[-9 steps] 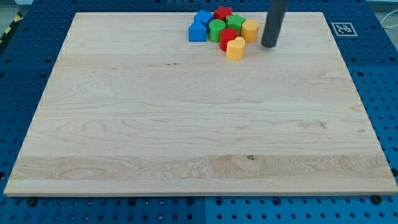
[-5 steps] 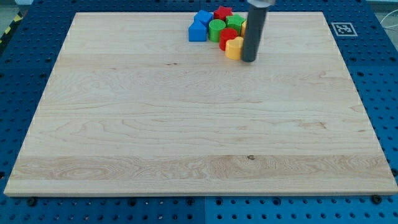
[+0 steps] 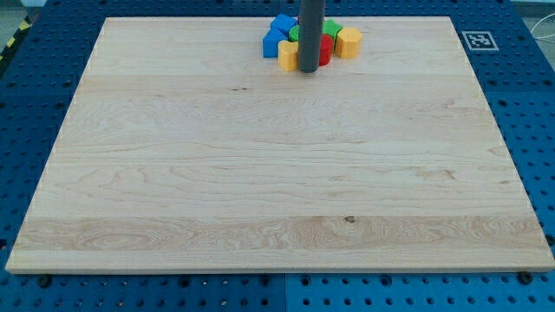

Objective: Move the yellow heart closer to the green circle

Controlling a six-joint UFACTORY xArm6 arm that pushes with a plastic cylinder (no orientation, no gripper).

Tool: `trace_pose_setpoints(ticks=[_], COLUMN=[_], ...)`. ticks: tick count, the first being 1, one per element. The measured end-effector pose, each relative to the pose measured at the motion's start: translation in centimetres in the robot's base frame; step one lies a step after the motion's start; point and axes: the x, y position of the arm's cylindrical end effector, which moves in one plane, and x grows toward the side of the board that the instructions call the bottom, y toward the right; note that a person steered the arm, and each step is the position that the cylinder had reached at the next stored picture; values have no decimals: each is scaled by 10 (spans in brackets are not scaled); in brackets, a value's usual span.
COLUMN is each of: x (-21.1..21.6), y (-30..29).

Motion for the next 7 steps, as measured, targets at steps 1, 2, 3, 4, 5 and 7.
trace_pose_setpoints(ticks=[1,2,3,4,5,7], x=[15,15,20,9,-2,-12], y=[23,-8,-60,-85,-73,-60])
